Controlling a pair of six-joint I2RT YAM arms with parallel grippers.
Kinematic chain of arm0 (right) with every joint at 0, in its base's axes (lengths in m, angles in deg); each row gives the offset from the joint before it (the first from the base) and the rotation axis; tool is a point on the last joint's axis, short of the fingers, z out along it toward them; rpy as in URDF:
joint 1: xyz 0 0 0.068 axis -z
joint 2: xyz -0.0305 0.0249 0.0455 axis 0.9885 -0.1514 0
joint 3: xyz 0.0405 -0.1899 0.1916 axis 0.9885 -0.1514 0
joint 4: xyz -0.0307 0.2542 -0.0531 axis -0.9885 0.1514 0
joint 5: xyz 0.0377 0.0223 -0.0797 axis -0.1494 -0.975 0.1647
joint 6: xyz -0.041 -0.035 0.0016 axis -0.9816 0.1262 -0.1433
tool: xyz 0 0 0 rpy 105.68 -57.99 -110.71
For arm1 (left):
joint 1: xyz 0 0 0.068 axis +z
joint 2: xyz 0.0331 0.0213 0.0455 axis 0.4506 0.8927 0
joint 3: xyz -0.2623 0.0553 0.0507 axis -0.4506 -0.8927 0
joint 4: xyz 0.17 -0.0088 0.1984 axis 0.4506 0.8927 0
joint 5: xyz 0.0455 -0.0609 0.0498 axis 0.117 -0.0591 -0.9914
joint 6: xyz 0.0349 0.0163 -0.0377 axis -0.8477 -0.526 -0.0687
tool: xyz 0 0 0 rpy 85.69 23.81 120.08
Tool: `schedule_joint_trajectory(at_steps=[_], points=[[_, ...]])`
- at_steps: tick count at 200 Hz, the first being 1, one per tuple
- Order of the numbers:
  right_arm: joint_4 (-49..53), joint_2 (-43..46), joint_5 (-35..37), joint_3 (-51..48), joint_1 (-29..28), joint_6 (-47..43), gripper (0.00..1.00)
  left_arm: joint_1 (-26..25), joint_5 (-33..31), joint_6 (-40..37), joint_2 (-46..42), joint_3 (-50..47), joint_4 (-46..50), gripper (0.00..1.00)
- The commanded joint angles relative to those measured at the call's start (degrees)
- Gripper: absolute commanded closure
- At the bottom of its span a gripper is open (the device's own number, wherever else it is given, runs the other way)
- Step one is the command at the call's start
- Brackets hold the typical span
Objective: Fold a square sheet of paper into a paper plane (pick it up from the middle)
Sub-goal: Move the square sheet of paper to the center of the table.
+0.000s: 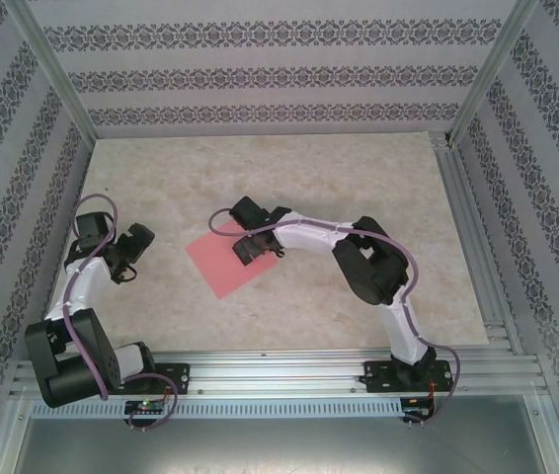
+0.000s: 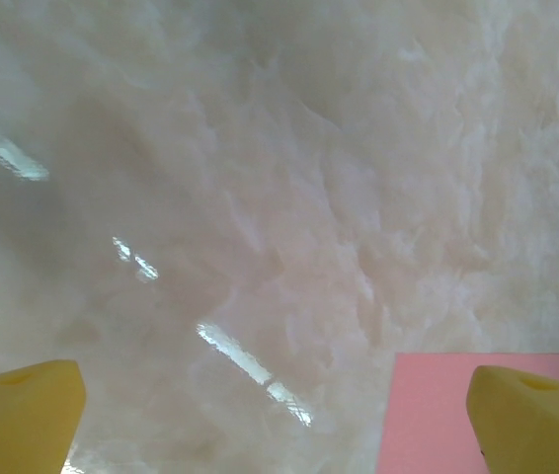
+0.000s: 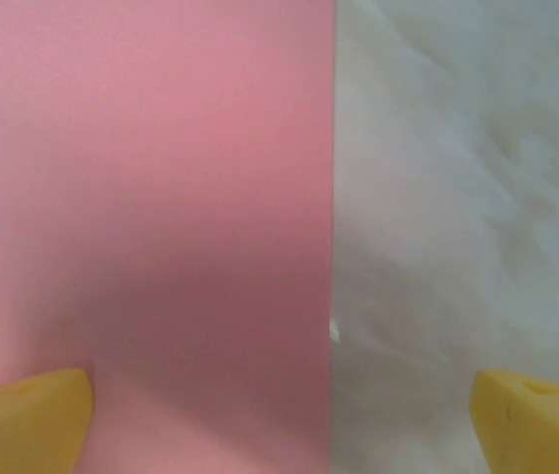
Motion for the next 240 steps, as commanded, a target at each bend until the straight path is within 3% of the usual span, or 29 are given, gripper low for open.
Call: schedule_joint_trajectory(at_steps=[1, 38, 77, 101, 136, 183, 201, 240], points=[[0.0, 5.9, 3.2, -8.2, 3.0, 4.4, 0.02, -3.0, 1.6, -1.3, 0.7, 2.3, -2.4, 0.0], [1.9, 16.0, 4.0, -20.0, 7.5, 11.4, 0.02, -9.7, 1.6, -1.2, 3.4, 4.7, -2.9, 0.0], [2.4, 24.8, -2.1, -29.6, 8.7, 17.2, 0.02, -20.6, 2.6, 0.1, 9.4, 8.2, -5.8, 0.0], [0.3, 28.0, -4.5, -29.7, 9.1, 17.6, 0.02, -25.3, 2.7, 0.2, 13.7, 11.4, -6.5, 0.0], [4.3, 27.9, -4.5, -20.5, 11.6, 17.0, 0.02, -26.2, 3.1, 1.0, 16.5, 14.0, -6.8, 0.0], [-5.8, 26.8, -22.4, -25.3, 15.9, 24.9, 0.02, -26.5, 11.3, 2.3, 20.4, 12.9, -10.3, 0.0], [-8.9, 25.7, -25.0, -26.7, 16.2, 26.3, 0.02, -27.7, 14.4, 3.0, 22.6, 11.9, -12.4, 0.0], [-12.8, 22.4, -27.6, -27.9, 16.8, 26.6, 0.06, -30.7, 14.7, 4.8, 25.5, 11.5, -14.4, 0.0]])
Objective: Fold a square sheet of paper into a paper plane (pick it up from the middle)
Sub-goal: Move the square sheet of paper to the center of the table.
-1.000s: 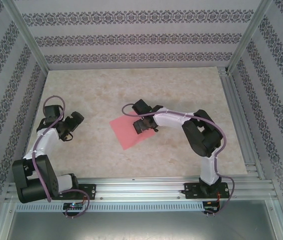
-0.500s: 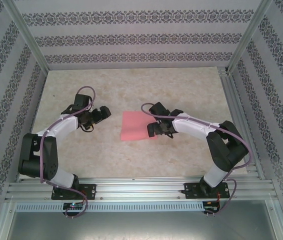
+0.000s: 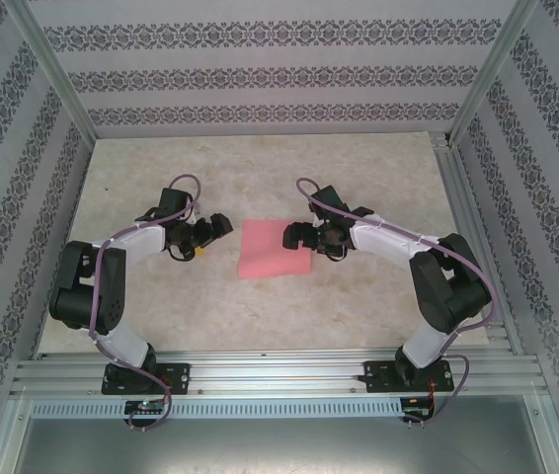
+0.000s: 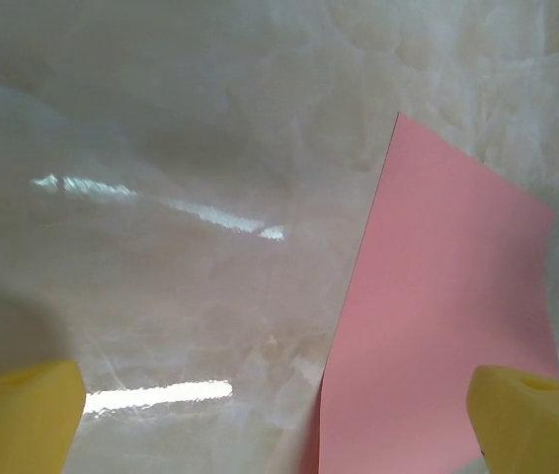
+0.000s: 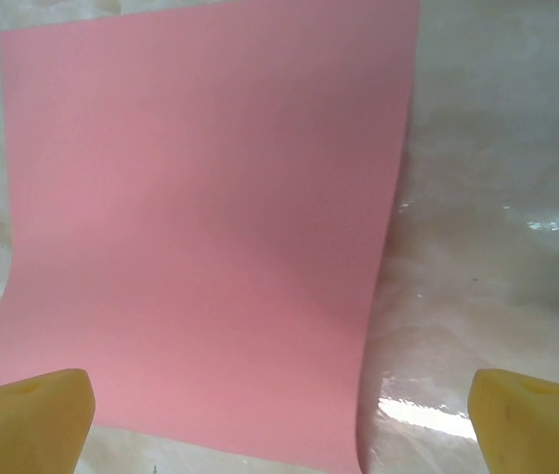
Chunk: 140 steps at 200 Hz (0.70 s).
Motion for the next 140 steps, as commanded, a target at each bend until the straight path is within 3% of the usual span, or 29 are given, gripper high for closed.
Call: schedule_joint_trajectory(at_steps=[1, 42, 140], points=[[-6.0, -2.0, -5.1, -1.8, 0.5, 1.8, 0.06, -2.3, 2.6, 2.3, 1.3, -0.3, -4.5, 0.0], [-10.6, -5.3, -12.1, -1.5, 0.6, 1.7, 0.22, -5.3, 1.3, 3.2, 4.0, 2.1, -4.0, 0.0], [-12.3, -9.6, -14.1, 4.0, 2.8, 1.8, 0.36, -5.5, -2.4, 2.6, 2.8, 5.0, 0.1, 0.0]])
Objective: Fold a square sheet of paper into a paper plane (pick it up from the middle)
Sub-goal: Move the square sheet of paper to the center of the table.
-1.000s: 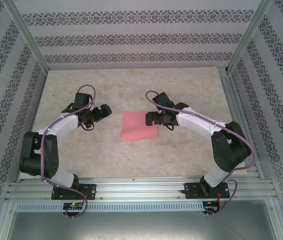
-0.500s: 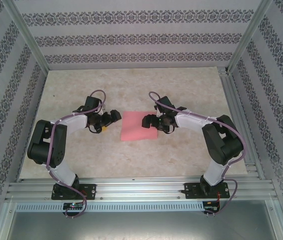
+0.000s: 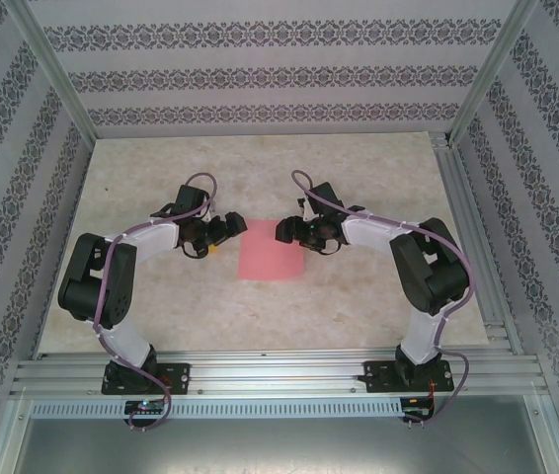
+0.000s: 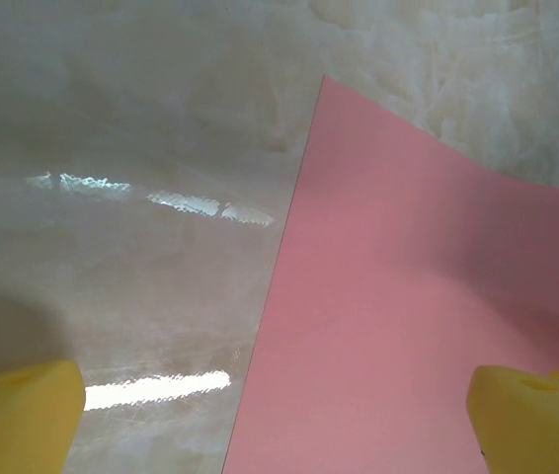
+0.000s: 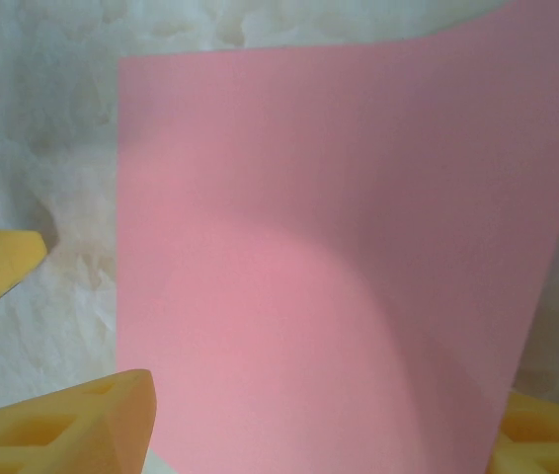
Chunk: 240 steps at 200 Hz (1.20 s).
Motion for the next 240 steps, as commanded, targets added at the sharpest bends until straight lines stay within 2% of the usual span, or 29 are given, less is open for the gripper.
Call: schedule_joint_trajectory(at_steps=[1, 22, 45, 56, 72, 85, 101, 151, 162, 176, 188, 191, 198, 208, 217, 218, 240], points=[[-0.6, -1.3, -1.5, 1.4, 0.8, 0.1, 0.36, -0.4, -0.9, 0.3, 0.0, 1.2, 0.8, 0.0], [0.4, 0.2, 1.0, -0.3, 1.1, 0.1, 0.42, -0.4, -1.3, 0.1, -0.4, 1.1, 1.2, 0.0], [0.8, 1.1, 0.5, -1.8, 1.7, -0.9, 0.6, -0.5, -1.2, 0.1, -0.3, 1.2, 1.1, 0.0], [1.0, 1.6, 0.6, -2.2, 1.9, -1.1, 0.72, -0.4, -1.0, 0.1, -0.1, 1.4, 1.1, 0.0], [1.9, 2.1, -0.6, -2.3, 2.3, -2.0, 0.77, -0.6, -0.9, 0.0, 0.2, 2.0, 1.5, 0.0], [3.4, 2.9, -0.7, -2.4, 2.8, -3.2, 0.9, -0.7, -0.9, -0.4, 0.2, 2.5, 2.2, 0.0], [3.8, 4.4, -2.6, -3.2, 4.2, -4.8, 1.0, -0.7, -1.0, -0.4, 0.0, 2.6, 2.2, 0.0], [13.4, 7.2, -8.6, -3.4, 10.4, -16.3, 1.0, -1.4, -0.9, -0.9, -0.3, 3.5, 2.8, 0.0], [16.4, 6.3, -7.2, -2.6, 11.6, -17.9, 1.0, -1.5, -0.9, -1.0, -0.2, 3.9, 2.9, 0.0], [18.6, 4.7, -6.3, -1.3, 12.6, -20.0, 0.93, -1.8, -0.9, -1.1, -0.1, 4.2, 3.1, 0.0], [19.9, 3.1, -4.0, -0.1, 12.9, -20.4, 0.91, -2.0, -0.8, -1.2, 0.2, 4.5, 3.2, 0.0], [20.4, 2.8, -3.4, 0.3, 12.9, -20.6, 0.88, -2.1, -0.8, -1.3, 0.3, 4.6, 3.2, 0.0], [21.8, 2.0, -1.4, 1.6, 12.8, -20.8, 0.75, -2.2, -0.8, -1.4, 0.4, 4.9, 3.3, 0.0], [23.2, 1.8, 1.9, 2.8, 12.8, -20.6, 0.69, -2.3, -0.8, -1.7, 0.4, 5.2, 3.6, 0.0], [24.6, 2.2, 5.0, 3.9, 12.5, -20.4, 0.59, -2.4, -1.2, -1.8, 0.1, 5.2, 3.8, 0.0], [25.5, 2.5, 6.5, 4.6, 12.3, -20.2, 0.55, -2.4, -1.3, -1.8, 0.1, 5.2, 3.8, 0.0], [31.4, 5.0, 20.2, 8.8, 9.6, -17.7, 0.4, -2.4, -3.9, -2.4, -0.8, 5.4, 5.1, 0.0]])
